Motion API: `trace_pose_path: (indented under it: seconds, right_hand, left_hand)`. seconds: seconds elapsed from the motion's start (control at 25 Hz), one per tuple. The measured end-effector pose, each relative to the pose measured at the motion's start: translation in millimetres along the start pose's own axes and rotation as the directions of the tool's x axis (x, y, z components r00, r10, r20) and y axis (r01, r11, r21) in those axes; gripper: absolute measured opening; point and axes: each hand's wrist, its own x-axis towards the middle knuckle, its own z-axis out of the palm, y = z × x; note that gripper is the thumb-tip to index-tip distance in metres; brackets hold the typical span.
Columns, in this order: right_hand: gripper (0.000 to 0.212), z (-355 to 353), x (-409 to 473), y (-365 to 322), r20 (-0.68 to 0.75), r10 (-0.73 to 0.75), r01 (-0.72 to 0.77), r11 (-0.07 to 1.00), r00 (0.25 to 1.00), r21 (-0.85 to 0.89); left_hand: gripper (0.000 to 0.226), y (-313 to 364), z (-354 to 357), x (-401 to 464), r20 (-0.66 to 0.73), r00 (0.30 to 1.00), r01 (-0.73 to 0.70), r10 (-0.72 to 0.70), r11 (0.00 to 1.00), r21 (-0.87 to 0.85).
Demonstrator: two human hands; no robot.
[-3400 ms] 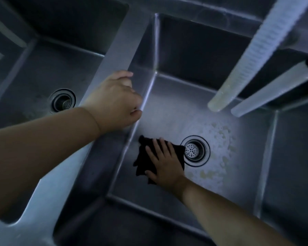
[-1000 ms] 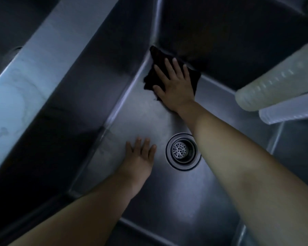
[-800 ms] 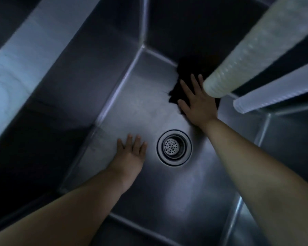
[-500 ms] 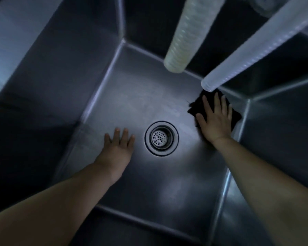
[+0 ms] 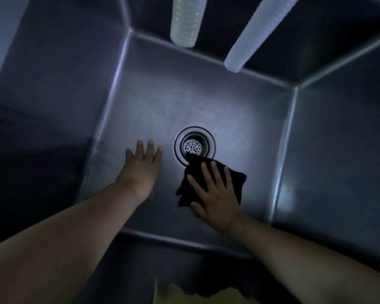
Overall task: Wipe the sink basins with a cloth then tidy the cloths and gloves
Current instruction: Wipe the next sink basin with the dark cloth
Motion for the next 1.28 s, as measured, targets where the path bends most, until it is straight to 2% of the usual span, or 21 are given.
trace_pose_path:
  seconds: [0.12,0.2,0.28,0.44,0.52,0.56,0.6,0.64,0.72,0.76,0.8,0.88,0.92,0.96,1.0,1.08,1.16,1.2,1.28]
  right_hand:
    - [0.07,6.5,-3.7,-29.8,0.006,-0.241,0.24,0.97,0.971,0.029]
    - [0.065,10.5,-8.5,-42.4,0.025,-0.419,0.418,0.908,0.908,0.024]
    - [0.057,14.3,-18.2,-43.0,0.041,-0.558,0.556,0.83,0.829,0.037]
    - [0.045,13.5,-35.6,-9.4,0.031,-0.702,0.692,0.708,0.711,0.14]
    - [0.045,9.3,-34.6,19.8,0.041,-0.771,0.762,0.635,0.635,0.126]
    - [0.047,5.5,-30.2,36.5,0.05,-0.774,0.767,0.632,0.631,0.107]
    - [0.051,1.5,-23.2,53.7,0.053,-0.744,0.74,0.668,0.666,0.082]
    - [0.053,-3.4,-13.7,70.9,0.053,-0.671,0.669,0.742,0.74,0.044]
    - [0.056,-13.4,9.3,100.2,0.03,-0.377,0.378,0.925,0.926,-0.048]
    - [0.058,-16.1,18.6,109.0,0.008,-0.178,0.178,0.982,0.984,-0.062]
    - [0.058,-17.7,24.8,111.6,-0.013,0.017,-0.018,0.999,1.0,-0.038]
    - [0.056,-17.4,29.9,98.0,-0.054,0.285,-0.281,0.957,0.957,0.068]
    - [0.057,-16.6,28.3,85.6,-0.066,0.34,-0.332,0.937,0.938,0.113]
    - [0.058,-15.9,23.7,71.3,-0.072,0.327,-0.314,0.939,0.942,0.142]
    - [0.057,-16.0,16.6,55.7,-0.071,0.24,-0.226,0.961,0.968,0.161]
    - [0.045,-12.0,-4.7,27.0,-0.065,-0.08,0.092,0.976,0.995,0.2]
    - [0.03,-18.5,-22.7,0.7,-0.046,-0.338,0.334,0.886,0.94,0.322]
    - [0.033,-26.4,-25.6,-10.8,-0.034,-0.407,0.386,0.833,0.913,0.395]
    - [0.033,-43.1,-20.9,-35.5,-0.037,-0.445,0.384,0.724,0.895,0.573]
  left_hand:
    - [0.111,-0.5,2.6,0.8,-0.013,1.0,-0.001,0.001,1.0,-0.006]
    - [0.1,0.8,3.9,2.3,-0.03,1.0,0.002,-0.002,1.0,-0.018]
    - [0.105,2.2,3.5,3.2,-0.018,1.0,0.011,-0.011,1.0,-0.01]
    - [0.12,2.8,3.6,0.7,-0.029,1.0,-0.005,0.006,1.0,0.026]
    - [0.121,2.2,5.3,0.2,-0.054,0.998,-0.009,0.011,0.999,0.041]
    - [0.121,2.1,6.2,0.8,-0.065,0.998,-0.009,0.012,0.999,0.051]
    - [0.121,1.9,7.0,1.2,-0.072,0.997,-0.012,0.016,0.998,0.057]
    - [0.121,1.8,7.9,1.3,-0.078,0.997,-0.015,0.02,0.998,0.059]
    - [0.121,1.1,9.7,2.1,-0.09,0.996,-0.017,0.022,0.998,0.056]
    - [0.121,0.8,10.2,2.7,-0.091,0.996,-0.017,0.022,0.999,0.051]
    - [0.121,0.7,10.4,3.3,-0.088,0.996,-0.018,0.022,0.999,0.045]
    - [0.121,0.6,10.1,3.4,-0.078,0.997,-0.024,0.027,0.999,0.037]
    - [0.12,0.8,10.0,3.1,-0.079,0.996,-0.026,0.029,0.999,0.038]
    - [0.12,0.7,9.6,2.7,-0.084,0.996,-0.027,0.03,0.999,0.043]
    - [0.119,0.5,9.2,1.9,-0.086,0.996,-0.028,0.032,0.998,0.048]
    - [0.117,0.7,7.9,0.9,-0.082,0.996,-0.03,0.033,0.999,0.044]
    - [0.117,1.6,6.4,0.7,-0.059,0.998,-0.026,0.028,0.999,0.035]
    - [0.117,1.8,5.3,0.9,-0.048,0.999,-0.024,0.026,0.999,0.032]
    - [0.118,1.7,3.7,1.0,-0.035,0.999,-0.027,0.028,0.999,0.032]
